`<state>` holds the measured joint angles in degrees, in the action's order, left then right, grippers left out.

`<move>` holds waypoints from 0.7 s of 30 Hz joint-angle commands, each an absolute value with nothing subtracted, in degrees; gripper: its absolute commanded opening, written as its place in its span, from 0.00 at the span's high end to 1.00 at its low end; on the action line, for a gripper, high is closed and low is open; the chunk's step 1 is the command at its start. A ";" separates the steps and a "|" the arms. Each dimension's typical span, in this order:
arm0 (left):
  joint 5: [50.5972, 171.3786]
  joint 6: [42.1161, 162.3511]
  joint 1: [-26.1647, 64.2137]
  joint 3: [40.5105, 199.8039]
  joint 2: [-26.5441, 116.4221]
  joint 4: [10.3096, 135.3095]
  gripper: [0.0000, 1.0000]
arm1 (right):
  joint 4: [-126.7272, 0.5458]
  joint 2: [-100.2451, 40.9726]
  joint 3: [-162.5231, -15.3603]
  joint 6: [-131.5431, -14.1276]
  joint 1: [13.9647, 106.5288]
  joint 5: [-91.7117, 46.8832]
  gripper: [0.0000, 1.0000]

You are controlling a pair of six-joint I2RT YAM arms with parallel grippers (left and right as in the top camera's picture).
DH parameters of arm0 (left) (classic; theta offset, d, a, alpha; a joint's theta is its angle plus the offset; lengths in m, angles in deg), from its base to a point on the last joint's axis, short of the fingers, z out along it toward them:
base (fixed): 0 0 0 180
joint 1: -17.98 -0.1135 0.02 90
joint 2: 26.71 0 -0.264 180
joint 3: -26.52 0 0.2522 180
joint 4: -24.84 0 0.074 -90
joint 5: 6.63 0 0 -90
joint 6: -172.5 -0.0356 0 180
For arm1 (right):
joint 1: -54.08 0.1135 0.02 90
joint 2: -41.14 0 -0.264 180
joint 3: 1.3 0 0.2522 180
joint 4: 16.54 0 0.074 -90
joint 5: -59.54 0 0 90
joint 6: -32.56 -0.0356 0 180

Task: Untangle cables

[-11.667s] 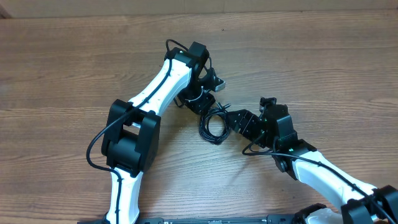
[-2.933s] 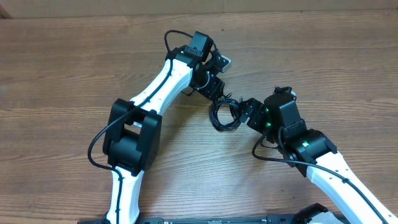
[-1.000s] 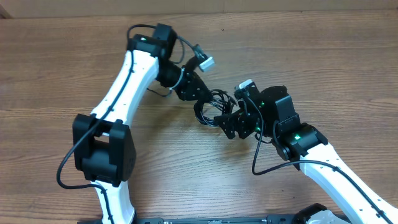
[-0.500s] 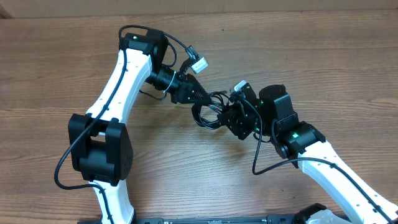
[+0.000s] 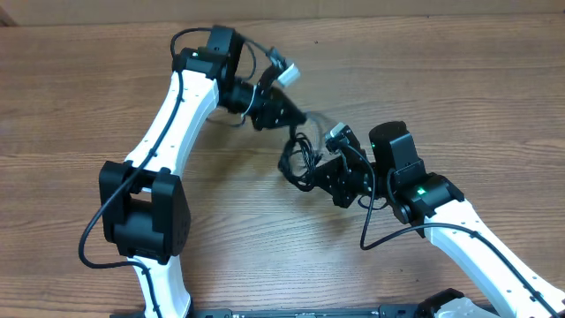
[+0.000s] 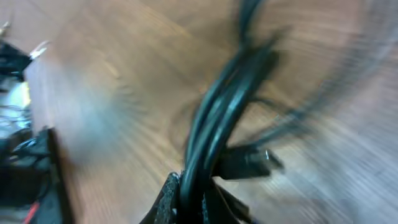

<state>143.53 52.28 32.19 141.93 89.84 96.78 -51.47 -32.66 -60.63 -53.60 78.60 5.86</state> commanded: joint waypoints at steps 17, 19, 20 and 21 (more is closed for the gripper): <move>126.90 88.52 33.11 143.19 87.81 84.84 0.85 | -52.76 -32.82 -60.36 -80.57 79.40 1.73 0.96; 124.80 87.19 33.53 143.19 87.81 87.03 0.58 | -51.67 -32.82 -60.36 -88.18 79.40 1.73 0.96; 122.75 87.21 33.70 143.19 87.81 88.12 0.45 | -51.43 -32.82 -60.36 -93.62 79.40 1.75 0.96; 120.95 87.21 33.77 143.19 87.81 88.99 0.35 | -51.41 -32.82 -60.36 -96.09 79.40 1.75 0.96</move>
